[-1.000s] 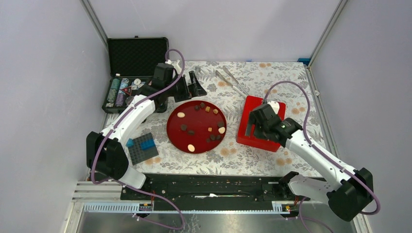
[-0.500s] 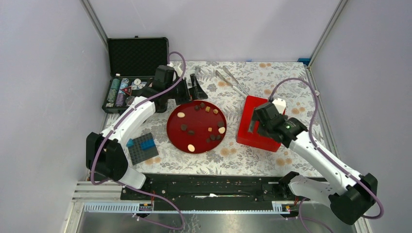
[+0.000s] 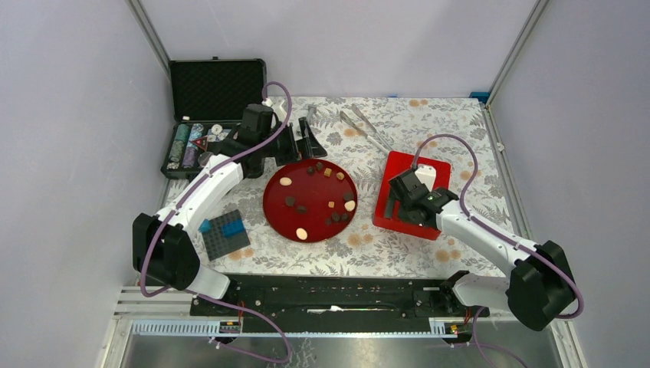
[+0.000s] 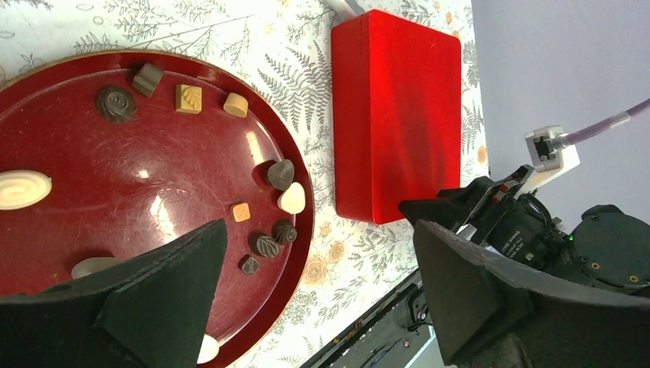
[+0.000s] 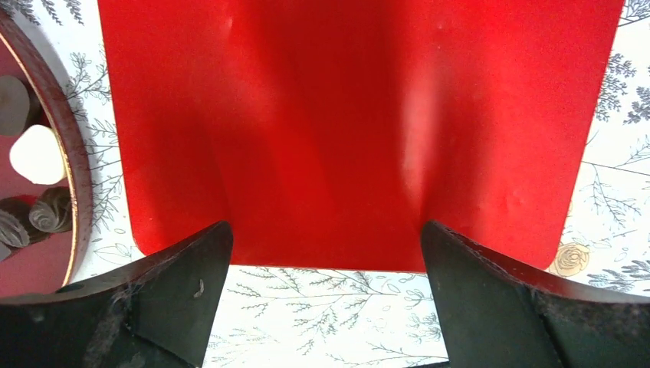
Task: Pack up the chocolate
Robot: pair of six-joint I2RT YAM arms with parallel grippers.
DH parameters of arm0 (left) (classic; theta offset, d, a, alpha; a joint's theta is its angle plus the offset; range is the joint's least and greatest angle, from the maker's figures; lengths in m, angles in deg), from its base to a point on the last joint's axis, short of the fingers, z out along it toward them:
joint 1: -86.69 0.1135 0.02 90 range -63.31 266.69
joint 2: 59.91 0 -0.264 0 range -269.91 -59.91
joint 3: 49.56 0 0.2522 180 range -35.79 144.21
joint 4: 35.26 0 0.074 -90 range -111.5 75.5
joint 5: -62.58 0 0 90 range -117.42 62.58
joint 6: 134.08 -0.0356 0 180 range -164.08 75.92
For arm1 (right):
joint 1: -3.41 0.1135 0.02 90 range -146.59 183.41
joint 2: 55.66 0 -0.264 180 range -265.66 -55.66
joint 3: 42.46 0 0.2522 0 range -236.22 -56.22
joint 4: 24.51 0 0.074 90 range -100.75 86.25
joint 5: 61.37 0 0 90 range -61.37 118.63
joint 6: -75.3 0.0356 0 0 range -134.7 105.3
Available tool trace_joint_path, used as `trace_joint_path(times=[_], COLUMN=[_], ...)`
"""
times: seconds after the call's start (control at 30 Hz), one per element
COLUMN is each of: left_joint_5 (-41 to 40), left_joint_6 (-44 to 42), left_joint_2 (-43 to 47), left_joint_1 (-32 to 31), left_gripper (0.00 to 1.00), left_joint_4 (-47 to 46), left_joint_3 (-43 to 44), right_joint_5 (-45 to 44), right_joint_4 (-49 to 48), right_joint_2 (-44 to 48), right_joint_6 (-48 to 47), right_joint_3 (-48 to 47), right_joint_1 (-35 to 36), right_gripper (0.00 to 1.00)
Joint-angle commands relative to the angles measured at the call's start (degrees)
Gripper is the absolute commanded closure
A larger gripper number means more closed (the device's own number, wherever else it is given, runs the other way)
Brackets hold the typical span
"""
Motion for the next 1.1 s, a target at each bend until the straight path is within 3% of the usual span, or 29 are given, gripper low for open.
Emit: trace_joint_path(times=[0.0, 0.2, 0.33, 0.47, 0.83, 1.07], left_joint_5=[0.67, 0.36, -8.26, -21.28, -41.75, -45.06], left_joint_6=[-0.54, -0.66, -3.79, -3.33, 1.57, 1.83], left_joint_2=[1.33, 4.75, 6.91, 7.61, 19.44, 21.82], left_joint_1=[-0.13, -0.13, -0.04, 0.12, 0.95, 1.02], left_gripper=[0.01, 0.01, 0.01, 0.01, 0.01, 0.01], left_joint_4=[-0.85, -5.22, -1.07, 6.37, 8.96, 8.59], left_joint_3=[-1.26, -3.24, -1.81, 1.06, -7.93, -8.92], right_joint_5=[-1.97, -7.97, -1.09, 2.55, 0.88, 1.74], right_joint_4=[4.69, 2.04, 2.14, 2.53, -1.67, -6.21], right_joint_2=[2.98, 7.37, 1.8, -4.46, -6.13, -4.61], right_joint_6=[0.52, -11.05, -16.0, -17.58, -18.17, -19.41], right_joint_3=[-4.1, -17.52, -27.43, -33.12, -29.77, -27.02], right_joint_1=[0.25, -0.23, -7.39, -8.5, -8.54, -8.57], right_gripper=[0.0, 0.0, 0.0, 0.0, 0.0, 0.0])
